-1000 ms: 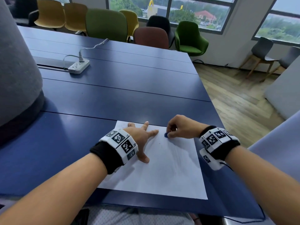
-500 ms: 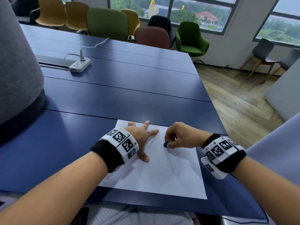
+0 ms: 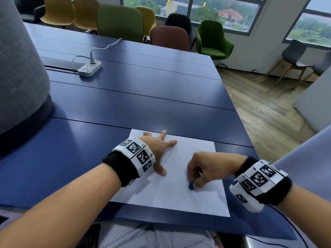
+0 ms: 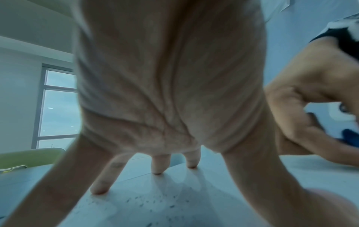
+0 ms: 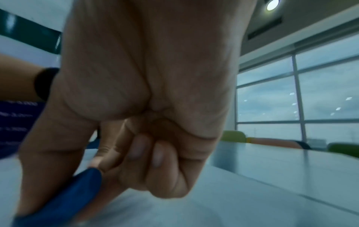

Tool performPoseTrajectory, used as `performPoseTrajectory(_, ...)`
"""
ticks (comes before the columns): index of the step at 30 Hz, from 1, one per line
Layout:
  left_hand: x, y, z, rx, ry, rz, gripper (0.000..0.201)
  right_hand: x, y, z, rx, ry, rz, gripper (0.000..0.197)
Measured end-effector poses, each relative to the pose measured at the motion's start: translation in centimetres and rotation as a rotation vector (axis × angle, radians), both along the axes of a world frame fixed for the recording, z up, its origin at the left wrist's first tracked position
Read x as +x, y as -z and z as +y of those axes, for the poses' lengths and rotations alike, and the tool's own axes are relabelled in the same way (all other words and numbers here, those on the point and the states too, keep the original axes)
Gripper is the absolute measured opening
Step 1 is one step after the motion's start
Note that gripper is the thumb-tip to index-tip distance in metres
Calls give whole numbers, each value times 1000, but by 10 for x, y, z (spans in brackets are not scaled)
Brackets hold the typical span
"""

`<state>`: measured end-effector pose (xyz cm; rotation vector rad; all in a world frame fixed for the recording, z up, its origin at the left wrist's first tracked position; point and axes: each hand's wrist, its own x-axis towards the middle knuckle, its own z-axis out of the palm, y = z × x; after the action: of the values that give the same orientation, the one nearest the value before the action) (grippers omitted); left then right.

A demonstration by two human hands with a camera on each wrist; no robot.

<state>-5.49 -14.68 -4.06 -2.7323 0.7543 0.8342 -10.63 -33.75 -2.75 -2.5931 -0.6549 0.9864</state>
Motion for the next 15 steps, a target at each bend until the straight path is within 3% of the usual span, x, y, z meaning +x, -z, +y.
performPoseTrajectory(3, -1, 1, -1, -2, 1, 3, 120, 7, 3, -8, 26, 101, -155, 11)
performPoseTrajectory(8, -2, 0, 0, 3, 5, -5, 120, -5, -2, -2, -51, -21, 30, 11)
performPoseTrajectory(13, -2, 1, 0, -10, -3, 10, 120, 46, 0, -11, -19, 187, -337, 10)
performPoseTrajectory(15, -1, 1, 0, -13, -2, 13, 120, 56, 3, -15, 9, 247, -395, 9)
